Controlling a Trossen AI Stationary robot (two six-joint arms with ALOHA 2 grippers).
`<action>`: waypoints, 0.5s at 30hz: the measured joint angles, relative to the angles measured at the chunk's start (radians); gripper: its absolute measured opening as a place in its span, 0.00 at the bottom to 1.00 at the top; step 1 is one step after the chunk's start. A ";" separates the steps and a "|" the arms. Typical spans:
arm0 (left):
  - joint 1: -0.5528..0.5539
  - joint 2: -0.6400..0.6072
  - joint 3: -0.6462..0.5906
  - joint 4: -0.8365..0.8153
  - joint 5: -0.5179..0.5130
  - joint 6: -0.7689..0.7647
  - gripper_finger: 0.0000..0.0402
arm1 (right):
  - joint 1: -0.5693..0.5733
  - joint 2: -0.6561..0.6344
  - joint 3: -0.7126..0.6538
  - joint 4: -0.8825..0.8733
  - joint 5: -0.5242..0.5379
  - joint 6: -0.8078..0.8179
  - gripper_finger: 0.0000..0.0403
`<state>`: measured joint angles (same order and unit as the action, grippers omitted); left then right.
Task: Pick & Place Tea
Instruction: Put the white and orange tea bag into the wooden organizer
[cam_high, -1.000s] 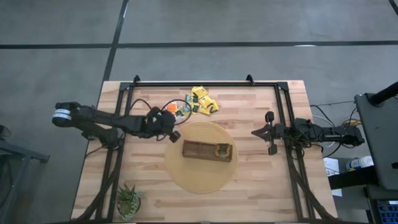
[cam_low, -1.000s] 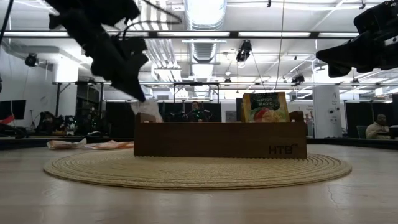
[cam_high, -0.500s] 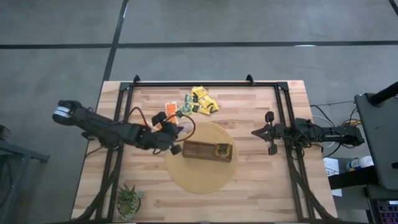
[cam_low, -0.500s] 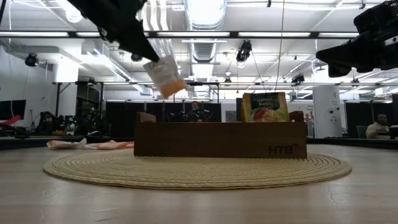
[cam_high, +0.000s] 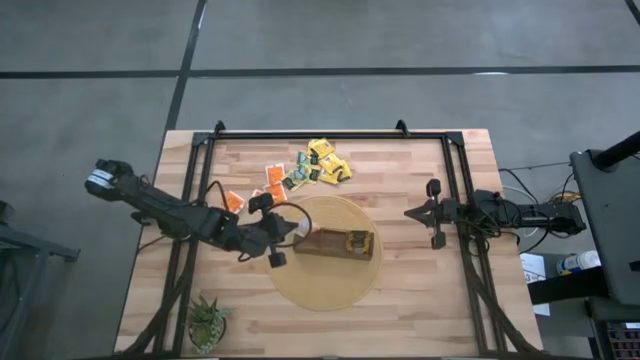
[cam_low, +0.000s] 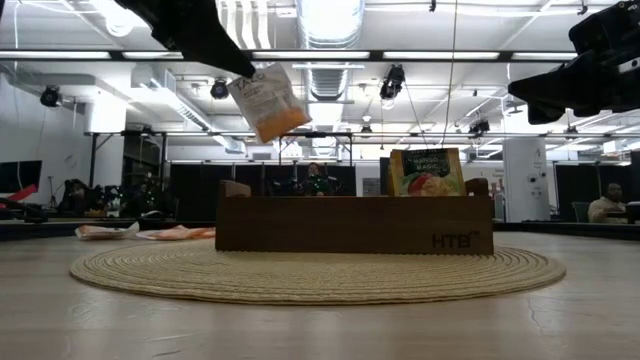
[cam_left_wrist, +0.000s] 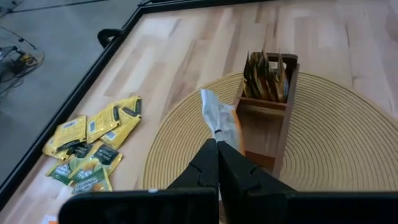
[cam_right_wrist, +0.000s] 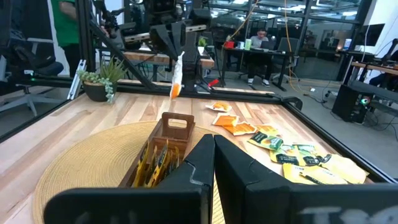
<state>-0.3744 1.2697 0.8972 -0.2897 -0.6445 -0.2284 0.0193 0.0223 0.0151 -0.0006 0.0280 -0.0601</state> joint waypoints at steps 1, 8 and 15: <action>0.000 0.000 0.000 0.000 0.000 0.000 0.00 | 0.000 0.000 0.000 0.000 0.000 0.000 0.02; 0.000 0.055 0.014 0.000 0.076 0.028 0.00 | 0.000 0.000 0.000 0.000 0.000 0.000 0.02; 0.003 0.168 0.121 -0.065 0.090 0.089 0.00 | 0.000 0.000 0.000 0.000 0.000 0.000 0.02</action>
<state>-0.3711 1.4374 1.0180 -0.3548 -0.5544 -0.1399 0.0193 0.0227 0.0151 -0.0005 0.0284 -0.0605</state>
